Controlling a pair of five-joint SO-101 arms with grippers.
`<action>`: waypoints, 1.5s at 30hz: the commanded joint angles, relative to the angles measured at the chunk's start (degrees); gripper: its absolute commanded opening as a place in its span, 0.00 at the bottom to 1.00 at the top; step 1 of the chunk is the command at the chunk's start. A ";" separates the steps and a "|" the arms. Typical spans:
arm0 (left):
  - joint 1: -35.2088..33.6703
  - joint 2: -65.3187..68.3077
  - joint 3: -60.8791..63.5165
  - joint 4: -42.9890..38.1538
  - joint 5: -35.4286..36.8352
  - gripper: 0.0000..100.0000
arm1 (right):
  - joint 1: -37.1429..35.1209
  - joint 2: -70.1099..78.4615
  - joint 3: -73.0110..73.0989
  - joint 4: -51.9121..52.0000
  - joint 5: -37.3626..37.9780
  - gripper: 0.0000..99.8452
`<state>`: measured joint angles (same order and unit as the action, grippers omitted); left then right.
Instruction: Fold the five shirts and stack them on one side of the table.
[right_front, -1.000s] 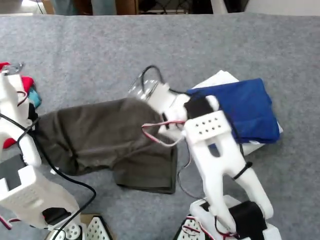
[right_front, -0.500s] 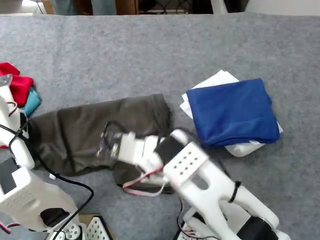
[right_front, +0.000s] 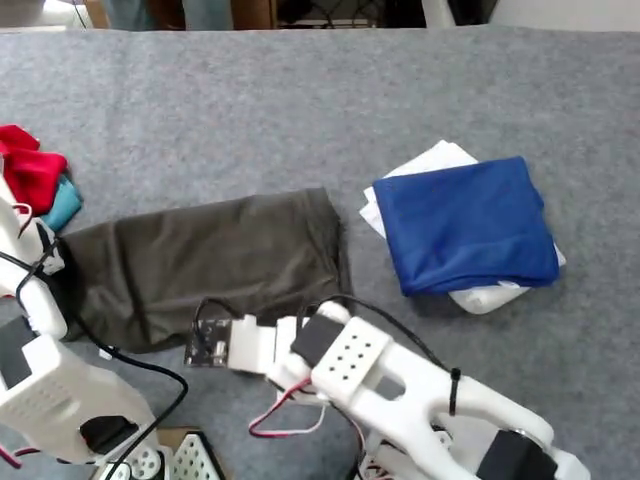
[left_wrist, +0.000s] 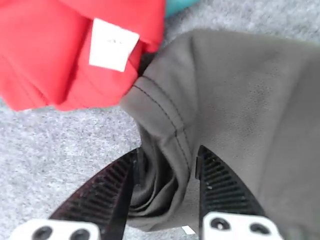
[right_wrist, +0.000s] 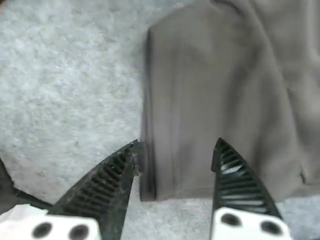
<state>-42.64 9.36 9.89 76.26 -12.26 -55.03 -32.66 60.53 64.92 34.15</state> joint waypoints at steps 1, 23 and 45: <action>0.04 -2.81 -0.13 -0.88 0.44 0.19 | -1.85 -0.84 1.80 -4.13 -2.20 0.23; 0.04 -2.81 2.86 -4.92 0.18 0.19 | 1.23 9.27 4.88 -11.69 -2.55 0.17; 0.13 -2.73 4.62 -8.18 0.26 0.19 | 5.98 9.27 2.33 -9.67 1.05 0.01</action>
<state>-42.64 9.27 14.02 70.02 -12.09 -50.64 -23.78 64.22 53.23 34.59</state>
